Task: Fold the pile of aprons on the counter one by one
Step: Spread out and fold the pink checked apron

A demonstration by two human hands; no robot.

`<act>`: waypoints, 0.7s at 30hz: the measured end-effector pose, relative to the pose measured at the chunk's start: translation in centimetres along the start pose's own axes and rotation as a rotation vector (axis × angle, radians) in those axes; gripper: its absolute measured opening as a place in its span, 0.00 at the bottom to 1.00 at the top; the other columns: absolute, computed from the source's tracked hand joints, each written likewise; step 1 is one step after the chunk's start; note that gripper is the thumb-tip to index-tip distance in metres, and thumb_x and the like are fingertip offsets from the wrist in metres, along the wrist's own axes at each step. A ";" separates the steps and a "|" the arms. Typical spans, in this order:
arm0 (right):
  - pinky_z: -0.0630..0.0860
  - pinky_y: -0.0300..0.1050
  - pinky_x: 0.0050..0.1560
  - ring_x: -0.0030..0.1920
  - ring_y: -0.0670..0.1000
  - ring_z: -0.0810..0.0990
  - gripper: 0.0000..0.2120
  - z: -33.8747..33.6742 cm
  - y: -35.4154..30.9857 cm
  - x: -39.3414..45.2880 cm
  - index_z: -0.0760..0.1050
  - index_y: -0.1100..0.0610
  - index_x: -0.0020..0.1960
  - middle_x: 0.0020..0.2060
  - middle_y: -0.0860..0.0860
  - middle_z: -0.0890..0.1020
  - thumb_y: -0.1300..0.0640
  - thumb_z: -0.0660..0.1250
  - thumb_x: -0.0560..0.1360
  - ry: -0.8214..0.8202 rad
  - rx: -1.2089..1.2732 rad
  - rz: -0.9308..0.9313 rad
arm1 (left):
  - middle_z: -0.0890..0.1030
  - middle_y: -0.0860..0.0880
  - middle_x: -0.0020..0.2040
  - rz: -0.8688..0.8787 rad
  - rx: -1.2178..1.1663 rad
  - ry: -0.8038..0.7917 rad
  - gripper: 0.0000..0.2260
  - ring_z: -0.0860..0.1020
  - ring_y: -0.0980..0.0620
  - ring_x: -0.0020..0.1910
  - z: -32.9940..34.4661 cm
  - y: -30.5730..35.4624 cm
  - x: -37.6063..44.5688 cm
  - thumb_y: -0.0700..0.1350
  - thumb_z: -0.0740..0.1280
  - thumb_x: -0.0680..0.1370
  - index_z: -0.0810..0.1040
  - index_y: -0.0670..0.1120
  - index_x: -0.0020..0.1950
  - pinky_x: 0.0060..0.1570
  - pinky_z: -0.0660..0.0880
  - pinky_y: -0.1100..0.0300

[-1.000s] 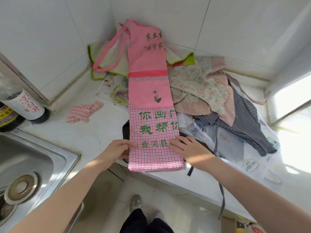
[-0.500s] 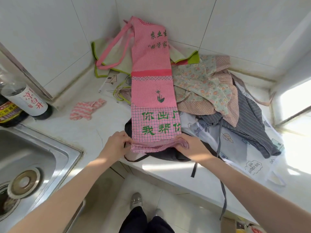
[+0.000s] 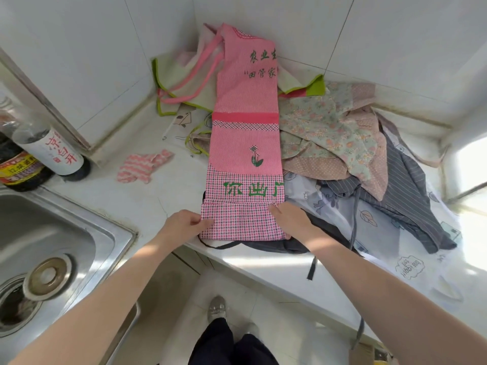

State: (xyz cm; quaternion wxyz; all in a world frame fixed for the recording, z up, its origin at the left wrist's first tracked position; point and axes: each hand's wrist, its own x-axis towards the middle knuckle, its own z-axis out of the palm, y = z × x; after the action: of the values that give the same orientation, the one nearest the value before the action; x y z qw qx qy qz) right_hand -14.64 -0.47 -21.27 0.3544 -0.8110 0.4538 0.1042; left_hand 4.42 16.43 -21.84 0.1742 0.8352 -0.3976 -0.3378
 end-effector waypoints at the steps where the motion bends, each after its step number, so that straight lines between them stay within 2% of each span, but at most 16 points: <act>1: 0.62 0.41 0.29 0.27 0.49 0.69 0.22 0.0 0.0 0.2 0.59 0.56 0.32 0.26 0.50 0.67 0.49 0.49 0.83 0.000 -0.002 0.024 | 0.70 0.49 0.27 -0.007 0.036 0.009 0.22 0.69 0.50 0.29 -0.1 0.0 0.0 0.56 0.61 0.78 0.70 0.43 0.30 0.33 0.61 0.60; 4: 0.64 0.43 0.28 0.24 0.50 0.70 0.23 0.1 -0.2 0.9 0.60 0.57 0.31 0.25 0.51 0.67 0.49 0.49 0.83 -0.004 0.024 0.091 | 0.66 0.53 0.24 -0.016 0.236 0.065 0.25 0.67 0.55 0.26 -0.3 0.4 0.1 0.56 0.58 0.80 0.63 0.47 0.25 0.38 0.61 0.58; 7: 0.72 0.45 0.40 0.27 0.51 0.71 0.22 0.3 -0.5 0.9 0.61 0.56 0.32 0.27 0.51 0.68 0.49 0.48 0.83 0.002 0.012 0.120 | 0.67 0.53 0.25 0.002 0.350 0.200 0.25 0.68 0.55 0.27 -0.5 1.7 -0.3 0.58 0.54 0.80 0.62 0.47 0.27 0.42 0.65 0.57; 9: 0.73 0.46 0.45 0.28 0.50 0.70 0.21 0.4 -0.5 0.9 0.62 0.55 0.33 0.28 0.51 0.68 0.49 0.48 0.83 0.019 0.005 0.125 | 0.74 0.50 0.31 0.072 0.415 0.396 0.20 0.73 0.50 0.35 -0.4 2.1 -0.1 0.56 0.56 0.80 0.69 0.46 0.33 0.48 0.67 0.54; 11: 0.73 0.46 0.45 0.28 0.50 0.70 0.22 0.4 -0.5 1.0 0.62 0.55 0.33 0.28 0.51 0.68 0.48 0.47 0.83 0.015 -0.007 0.119 | 0.79 0.46 0.42 0.281 0.461 0.553 0.16 0.76 0.45 0.44 0.3 2.6 -0.1 0.54 0.58 0.79 0.75 0.43 0.44 0.48 0.71 0.51; 12: 0.73 0.45 0.44 0.27 0.51 0.71 0.22 0.3 -0.5 1.0 0.62 0.55 0.33 0.28 0.51 0.68 0.48 0.47 0.83 0.006 -0.009 0.121 | 0.79 0.43 0.49 0.394 0.487 0.510 0.19 0.77 0.43 0.49 0.8 3.1 0.1 0.56 0.55 0.78 0.76 0.42 0.50 0.50 0.72 0.50; 13: 0.73 0.45 0.43 0.27 0.51 0.73 0.22 0.2 -0.6 1.1 0.63 0.56 0.34 0.28 0.51 0.69 0.48 0.46 0.83 -0.005 -0.007 0.131 | 0.76 0.43 0.60 0.471 0.494 0.352 0.26 0.74 0.42 0.59 1.3 3.7 0.4 0.60 0.50 0.77 0.74 0.43 0.60 0.56 0.71 0.48; 14: 0.74 0.45 0.41 0.26 0.52 0.74 0.23 0.1 -0.6 1.2 0.65 0.57 0.35 0.29 0.52 0.70 0.47 0.46 0.83 -0.016 0.002 0.146 | 0.68 0.45 0.71 0.512 0.511 0.191 0.34 0.67 0.44 0.69 2.0 4.3 0.4 0.65 0.44 0.75 0.68 0.45 0.70 0.65 0.65 0.47; 15: 0.75 0.46 0.40 0.27 0.52 0.76 0.23 0.0 -0.7 1.3 0.67 0.59 0.39 0.30 0.52 0.70 0.46 0.45 0.83 -0.029 0.023 0.169 | 0.57 0.49 0.77 0.492 0.544 0.016 0.39 0.57 0.47 0.74 2.6 4.7 0.5 0.70 0.38 0.72 0.59 0.49 0.75 0.71 0.55 0.48; 16: 0.76 0.48 0.39 0.27 0.53 0.76 0.22 -0.1 -0.9 1.3 0.69 0.60 0.43 0.30 0.53 0.71 0.46 0.46 0.82 -0.042 0.062 0.194 | 0.49 0.53 0.78 0.461 0.576 -0.095 0.43 0.49 0.50 0.76 3.1 4.8 0.6 0.72 0.33 0.68 0.51 0.51 0.77 0.73 0.48 0.50; 17: 0.77 0.48 0.37 0.28 0.54 0.77 0.22 -0.3 -0.9 1.2 0.69 0.61 0.46 0.30 0.53 0.71 0.46 0.46 0.82 -0.049 0.110 0.221 | 0.45 0.54 0.78 0.444 0.608 -0.133 0.45 0.46 0.52 0.76 3.7 4.7 0.9 0.72 0.28 0.64 0.47 0.53 0.78 0.73 0.45 0.51; 19: 0.76 0.48 0.38 0.34 0.57 0.79 0.22 -0.6 -0.9 0.9 0.69 0.60 0.41 0.31 0.53 0.71 0.47 0.47 0.82 -0.012 0.143 0.213 | 0.45 0.55 0.78 0.455 0.662 -0.121 0.49 0.46 0.53 0.76 4.3 4.2 1.5 0.70 0.21 0.60 0.45 0.54 0.77 0.73 0.43 0.52; 21: 0.73 0.48 0.40 0.42 0.58 0.79 0.19 -0.5 -0.4 0.2 0.68 0.59 0.39 0.33 0.52 0.73 0.49 0.50 0.82 0.169 -0.063 0.089 | 0.48 0.55 0.78 0.464 0.641 -0.086 0.47 0.49 0.53 0.76 4.4 3.6 2.1 0.69 0.21 0.63 0.48 0.53 0.78 0.73 0.46 0.52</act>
State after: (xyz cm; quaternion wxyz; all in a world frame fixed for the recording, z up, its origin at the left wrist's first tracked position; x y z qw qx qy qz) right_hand -14.24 -0.83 -20.80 0.2840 -0.8066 0.5142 0.0652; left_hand 0.32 12.47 -23.82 -0.0404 0.7203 -0.6679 -0.1828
